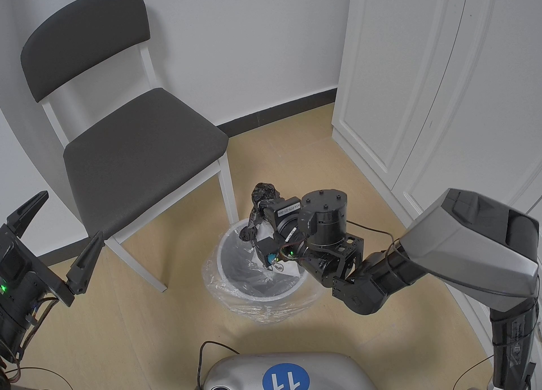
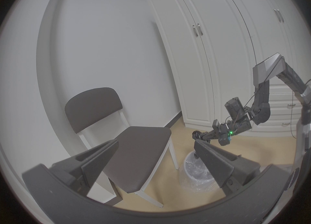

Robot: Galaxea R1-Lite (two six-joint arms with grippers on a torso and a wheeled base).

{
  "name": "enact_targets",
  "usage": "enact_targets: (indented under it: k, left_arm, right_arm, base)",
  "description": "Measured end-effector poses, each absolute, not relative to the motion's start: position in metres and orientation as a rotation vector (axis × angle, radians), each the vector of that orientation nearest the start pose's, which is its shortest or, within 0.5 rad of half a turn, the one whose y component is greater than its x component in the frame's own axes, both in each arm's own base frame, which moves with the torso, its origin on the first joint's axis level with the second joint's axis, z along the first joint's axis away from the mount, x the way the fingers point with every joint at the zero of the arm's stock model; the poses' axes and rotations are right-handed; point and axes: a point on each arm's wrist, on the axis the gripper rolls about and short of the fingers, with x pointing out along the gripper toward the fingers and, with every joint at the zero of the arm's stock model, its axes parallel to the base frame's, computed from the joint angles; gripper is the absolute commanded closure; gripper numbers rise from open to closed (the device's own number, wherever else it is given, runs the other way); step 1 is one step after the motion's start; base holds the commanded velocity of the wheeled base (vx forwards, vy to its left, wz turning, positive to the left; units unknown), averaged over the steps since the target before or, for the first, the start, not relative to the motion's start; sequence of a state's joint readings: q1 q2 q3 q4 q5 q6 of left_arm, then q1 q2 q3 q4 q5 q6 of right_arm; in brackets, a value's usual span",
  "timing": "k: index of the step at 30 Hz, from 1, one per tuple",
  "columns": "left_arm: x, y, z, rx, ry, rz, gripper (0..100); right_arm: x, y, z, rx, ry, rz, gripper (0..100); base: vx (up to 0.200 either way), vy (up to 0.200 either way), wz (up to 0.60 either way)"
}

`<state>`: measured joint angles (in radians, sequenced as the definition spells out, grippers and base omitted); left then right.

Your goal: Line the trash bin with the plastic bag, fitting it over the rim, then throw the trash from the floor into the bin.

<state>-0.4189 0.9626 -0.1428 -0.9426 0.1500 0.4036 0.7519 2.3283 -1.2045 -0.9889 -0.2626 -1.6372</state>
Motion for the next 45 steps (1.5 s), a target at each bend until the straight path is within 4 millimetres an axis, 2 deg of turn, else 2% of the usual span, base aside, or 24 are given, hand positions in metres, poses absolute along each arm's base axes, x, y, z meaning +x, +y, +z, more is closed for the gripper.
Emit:
enact_targets:
  k: [20, 29, 38, 45]
  left_arm:
    - [0.096, -0.039, 0.183, 0.364, -0.175, -0.237, 0]
    - [0.096, -0.039, 0.182, 0.365, -0.172, -0.238, 0]
    - [0.096, -0.039, 0.180, 0.369, -0.164, -0.240, 0]
    - [0.095, -0.039, 0.179, 0.372, -0.160, -0.242, 0]
  right_arm:
    - [0.335, 0.314, 0.028, -1.682, -0.257, 0.553, 100]
    - [0.349, 0.314, 0.018, -1.680, -0.243, 0.534, 100]
    - [0.373, 0.316, 0.025, -1.653, -0.247, 0.431, 100]
    - [0.378, 0.317, 0.014, -1.653, -0.234, 0.408, 100]
  base:
    - [0.000, 0.000, 0.00]
    - [0.000, 0.000, 0.00]
    - [0.000, 0.000, 0.00]
    - [0.000, 0.000, 0.00]
